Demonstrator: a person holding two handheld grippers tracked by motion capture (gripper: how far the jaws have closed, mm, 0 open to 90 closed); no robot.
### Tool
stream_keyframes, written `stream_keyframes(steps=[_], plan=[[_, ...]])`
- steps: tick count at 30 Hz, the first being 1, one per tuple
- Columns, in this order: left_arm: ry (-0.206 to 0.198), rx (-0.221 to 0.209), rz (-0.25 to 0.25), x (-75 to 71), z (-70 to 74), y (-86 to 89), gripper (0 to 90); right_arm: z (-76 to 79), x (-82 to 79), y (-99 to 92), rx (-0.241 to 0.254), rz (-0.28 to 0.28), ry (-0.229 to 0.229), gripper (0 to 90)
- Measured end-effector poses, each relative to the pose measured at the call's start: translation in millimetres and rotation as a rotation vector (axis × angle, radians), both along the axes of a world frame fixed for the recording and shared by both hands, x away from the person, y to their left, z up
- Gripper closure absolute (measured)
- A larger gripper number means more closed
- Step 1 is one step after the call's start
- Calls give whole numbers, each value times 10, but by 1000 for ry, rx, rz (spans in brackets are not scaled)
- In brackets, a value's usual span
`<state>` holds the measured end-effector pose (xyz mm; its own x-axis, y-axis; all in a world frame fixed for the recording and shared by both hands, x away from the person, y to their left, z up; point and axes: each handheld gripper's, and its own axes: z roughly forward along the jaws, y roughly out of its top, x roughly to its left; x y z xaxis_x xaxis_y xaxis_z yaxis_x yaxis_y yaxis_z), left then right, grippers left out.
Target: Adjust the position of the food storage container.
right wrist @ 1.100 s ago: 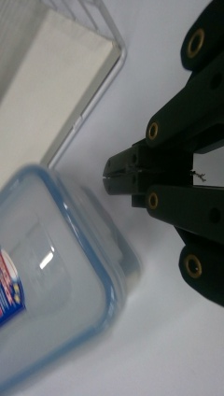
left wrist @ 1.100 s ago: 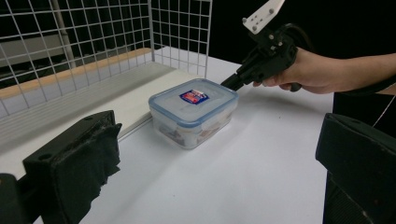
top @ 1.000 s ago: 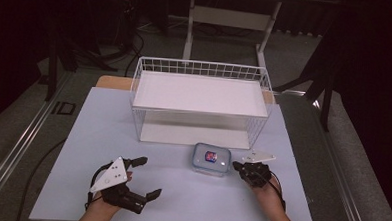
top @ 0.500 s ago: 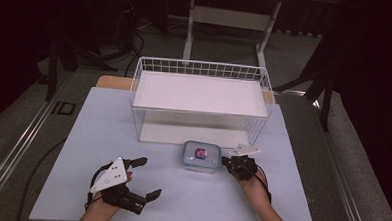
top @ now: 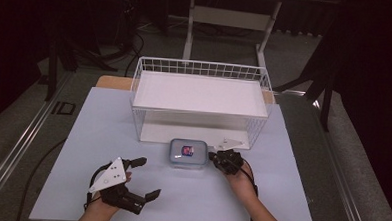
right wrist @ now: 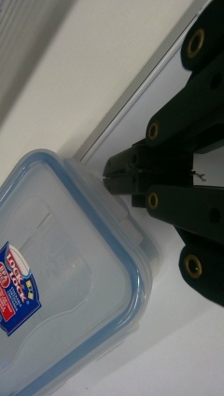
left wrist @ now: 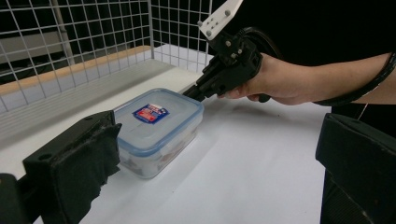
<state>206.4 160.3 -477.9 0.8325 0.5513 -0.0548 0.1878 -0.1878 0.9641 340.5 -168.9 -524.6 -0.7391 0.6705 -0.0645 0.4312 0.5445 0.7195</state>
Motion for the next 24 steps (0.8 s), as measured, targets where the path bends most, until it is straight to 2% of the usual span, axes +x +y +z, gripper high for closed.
stream_keyframes(steps=[7,13,19,20,21,24], plan=[[-1,6,-7,-3,-3,-16,5,-14,35,24,23,-4,8,900],[1,7,-3,-5,-5,-8,5,-5,57,27,29,-12,-7,900],[-2,-2,10,-4,0,7,5,118,-57,-89,60,-7,-29,895],[5,0,15,-2,-5,10,5,138,-84,-111,71,-10,-31,881],[6,5,16,1,-7,9,5,203,-175,-187,101,-4,-34,807],[8,11,23,16,-9,6,5,285,-282,-276,148,4,-36,697]])
